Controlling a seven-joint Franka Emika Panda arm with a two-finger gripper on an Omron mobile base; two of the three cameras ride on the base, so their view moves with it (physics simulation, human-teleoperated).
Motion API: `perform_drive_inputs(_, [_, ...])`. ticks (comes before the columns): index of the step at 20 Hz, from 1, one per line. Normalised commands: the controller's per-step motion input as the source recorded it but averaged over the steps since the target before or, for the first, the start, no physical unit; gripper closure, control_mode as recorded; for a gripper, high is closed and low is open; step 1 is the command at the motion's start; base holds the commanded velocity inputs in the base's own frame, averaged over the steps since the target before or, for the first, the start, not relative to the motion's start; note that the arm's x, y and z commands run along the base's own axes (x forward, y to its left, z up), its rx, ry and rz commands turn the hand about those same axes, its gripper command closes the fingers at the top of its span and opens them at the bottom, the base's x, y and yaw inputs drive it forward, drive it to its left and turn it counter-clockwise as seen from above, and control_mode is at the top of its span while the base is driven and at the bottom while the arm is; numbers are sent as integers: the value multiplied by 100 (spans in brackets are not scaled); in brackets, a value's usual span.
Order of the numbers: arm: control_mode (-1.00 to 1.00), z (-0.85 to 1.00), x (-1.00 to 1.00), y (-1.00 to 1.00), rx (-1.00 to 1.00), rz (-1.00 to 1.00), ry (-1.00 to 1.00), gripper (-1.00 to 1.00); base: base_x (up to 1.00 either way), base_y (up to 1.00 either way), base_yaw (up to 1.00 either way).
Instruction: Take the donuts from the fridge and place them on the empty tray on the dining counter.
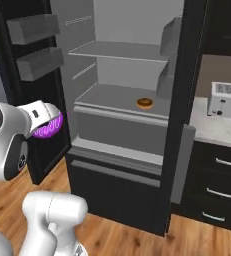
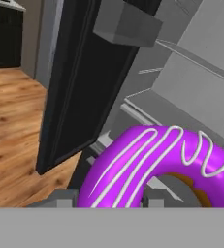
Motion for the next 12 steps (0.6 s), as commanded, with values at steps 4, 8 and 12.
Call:
perform_drive_inputs(4, [100, 0, 0, 0, 0, 0, 0, 100, 0, -11, 78])
perform_drive_inputs(8, [100, 0, 0, 0, 0, 0, 0, 100, 0, -9, 86])
perform_drive_inputs(12, [100, 0, 0, 0, 0, 0, 0, 100, 0, -6, 93])
